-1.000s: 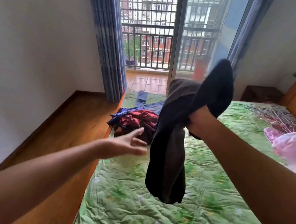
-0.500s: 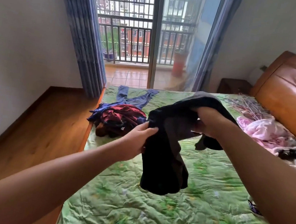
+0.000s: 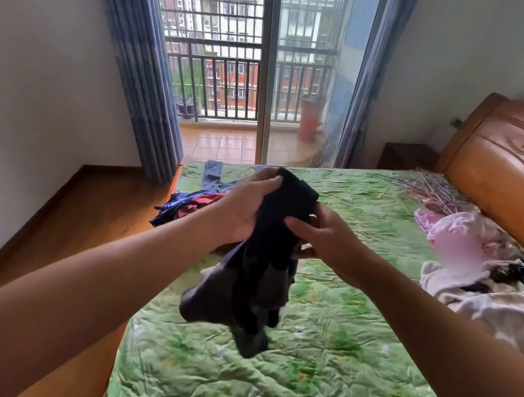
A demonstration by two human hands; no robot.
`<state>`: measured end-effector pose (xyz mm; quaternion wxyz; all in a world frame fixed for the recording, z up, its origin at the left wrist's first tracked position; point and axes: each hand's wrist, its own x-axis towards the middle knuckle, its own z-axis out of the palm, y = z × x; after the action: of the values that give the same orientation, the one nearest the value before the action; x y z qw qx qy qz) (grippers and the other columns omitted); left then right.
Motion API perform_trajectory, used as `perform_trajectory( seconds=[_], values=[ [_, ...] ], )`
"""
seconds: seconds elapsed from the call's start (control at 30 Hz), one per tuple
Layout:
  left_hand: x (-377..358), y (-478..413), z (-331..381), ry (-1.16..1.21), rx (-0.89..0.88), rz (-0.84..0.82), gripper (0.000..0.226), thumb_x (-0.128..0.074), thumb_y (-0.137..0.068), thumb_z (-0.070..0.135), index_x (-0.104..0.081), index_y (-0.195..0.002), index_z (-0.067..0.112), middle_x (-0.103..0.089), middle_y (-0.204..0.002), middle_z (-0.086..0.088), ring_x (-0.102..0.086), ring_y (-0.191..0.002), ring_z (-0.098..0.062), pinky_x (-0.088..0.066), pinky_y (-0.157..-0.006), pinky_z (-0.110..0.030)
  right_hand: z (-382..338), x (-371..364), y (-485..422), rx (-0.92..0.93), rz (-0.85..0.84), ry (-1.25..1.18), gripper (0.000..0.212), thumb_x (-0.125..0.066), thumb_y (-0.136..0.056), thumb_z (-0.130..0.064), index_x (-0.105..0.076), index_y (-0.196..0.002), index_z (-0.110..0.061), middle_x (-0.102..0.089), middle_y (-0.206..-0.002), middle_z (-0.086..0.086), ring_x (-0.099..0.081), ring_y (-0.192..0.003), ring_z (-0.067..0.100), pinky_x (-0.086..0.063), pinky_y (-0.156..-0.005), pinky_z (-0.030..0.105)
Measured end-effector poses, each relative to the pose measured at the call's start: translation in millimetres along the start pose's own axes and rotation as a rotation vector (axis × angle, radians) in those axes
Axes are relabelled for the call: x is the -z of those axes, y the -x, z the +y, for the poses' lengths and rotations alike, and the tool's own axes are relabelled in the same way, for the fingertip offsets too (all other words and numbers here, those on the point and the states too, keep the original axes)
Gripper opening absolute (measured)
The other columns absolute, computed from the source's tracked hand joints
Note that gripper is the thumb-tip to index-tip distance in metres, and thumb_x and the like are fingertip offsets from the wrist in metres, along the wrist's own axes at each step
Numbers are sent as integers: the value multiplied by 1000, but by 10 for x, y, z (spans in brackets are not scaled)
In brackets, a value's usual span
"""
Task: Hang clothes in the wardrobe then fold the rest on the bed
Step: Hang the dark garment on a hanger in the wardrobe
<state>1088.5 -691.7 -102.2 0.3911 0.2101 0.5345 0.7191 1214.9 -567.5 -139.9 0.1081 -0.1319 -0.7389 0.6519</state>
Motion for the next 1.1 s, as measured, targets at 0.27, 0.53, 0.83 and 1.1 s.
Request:
perform_trajectory(
  seconds=[0.27, 0.53, 0.83, 1.1],
  values=[
    [247, 219, 97, -275, -11, -116, 34, -55, -103, 15, -58, -137, 14, -65, -127, -15, -62, -114, -31, -51, -91, -42, -134, -55, -224, 19, 272, -144, 19, -58, -101, -17, -76, -106, -14, -78, -104, 9, -72, -104, 33, -56, -96, 49],
    [288, 367, -46, -426, -42, -84, 36, -63, -99, 27, -56, -134, 24, -70, -125, -1, -66, -118, -22, -54, -101, -42, -563, -132, -376, -72, 354, -254, 22, -57, -101, -14, -70, -111, 0, -71, -111, 23, -67, -111, 41, -53, -98, 58],
    [177, 236, -189, -506, -166, 162, 38, -72, -93, 30, -59, -128, 25, -69, -116, -2, -68, -106, -17, -57, -93, -44, -964, 103, -370, -4, 372, -318, 26, -65, -91, 0, -62, -116, -5, -69, -120, 20, -68, -110, 34, -56, -95, 57],
    [-140, 190, 15, -285, -100, -64, 27, -67, -96, 13, -60, -122, 16, -74, -111, -15, -72, -99, -28, -55, -91, -47, -1103, 286, -291, 21, 464, -345, 43, -71, -89, -7, -52, -127, -14, -63, -123, 14, -64, -112, 35, -62, -80, 55]
  ],
)
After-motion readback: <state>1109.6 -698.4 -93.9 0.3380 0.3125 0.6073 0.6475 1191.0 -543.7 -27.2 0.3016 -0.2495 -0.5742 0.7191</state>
